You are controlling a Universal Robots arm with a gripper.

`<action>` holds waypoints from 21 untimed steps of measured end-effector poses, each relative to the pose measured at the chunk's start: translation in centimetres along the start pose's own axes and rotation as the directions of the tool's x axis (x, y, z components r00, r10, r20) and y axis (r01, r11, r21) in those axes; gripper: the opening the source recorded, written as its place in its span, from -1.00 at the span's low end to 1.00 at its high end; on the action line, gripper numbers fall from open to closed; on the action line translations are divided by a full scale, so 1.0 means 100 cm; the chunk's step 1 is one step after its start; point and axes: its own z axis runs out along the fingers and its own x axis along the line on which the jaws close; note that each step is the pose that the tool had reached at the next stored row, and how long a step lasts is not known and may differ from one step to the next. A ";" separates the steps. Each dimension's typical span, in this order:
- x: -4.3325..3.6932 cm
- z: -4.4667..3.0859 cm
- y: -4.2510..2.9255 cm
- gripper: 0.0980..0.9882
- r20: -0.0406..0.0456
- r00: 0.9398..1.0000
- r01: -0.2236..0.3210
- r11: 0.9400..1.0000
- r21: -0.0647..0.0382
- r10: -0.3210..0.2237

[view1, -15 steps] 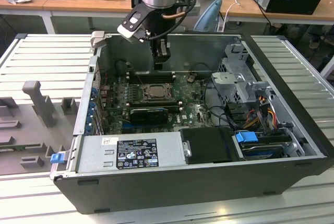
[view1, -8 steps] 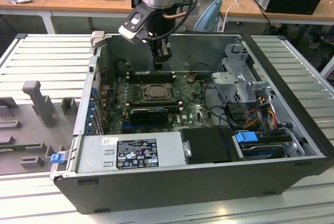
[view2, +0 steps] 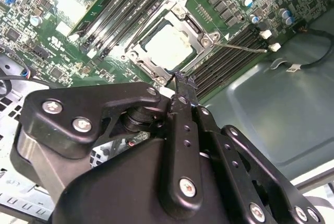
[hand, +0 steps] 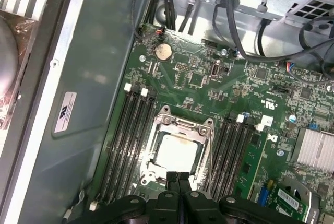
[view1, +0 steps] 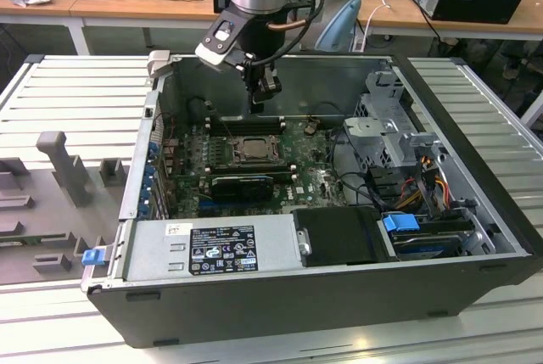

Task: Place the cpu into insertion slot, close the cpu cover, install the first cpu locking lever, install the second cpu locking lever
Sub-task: 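Install the first cpu locking lever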

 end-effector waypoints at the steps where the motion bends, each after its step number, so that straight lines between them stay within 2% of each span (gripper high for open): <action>1: 0.0000 0.0000 0.0000 -0.98 0.000 1.000 0.010 1.000 0.000 -0.010; 7: 0.0000 0.0000 0.0000 -0.98 -0.002 0.999 0.051 0.999 0.002 -0.051; 8: 0.0000 0.0000 0.0000 -0.98 -0.003 0.996 0.087 0.996 0.003 -0.086; 10: 0.0000 0.0000 0.0000 -0.98 -0.004 0.993 0.114 0.993 0.004 -0.114; 21: 0.0000 0.0000 0.0000 -0.98 -0.006 0.984 0.175 0.984 0.006 -0.175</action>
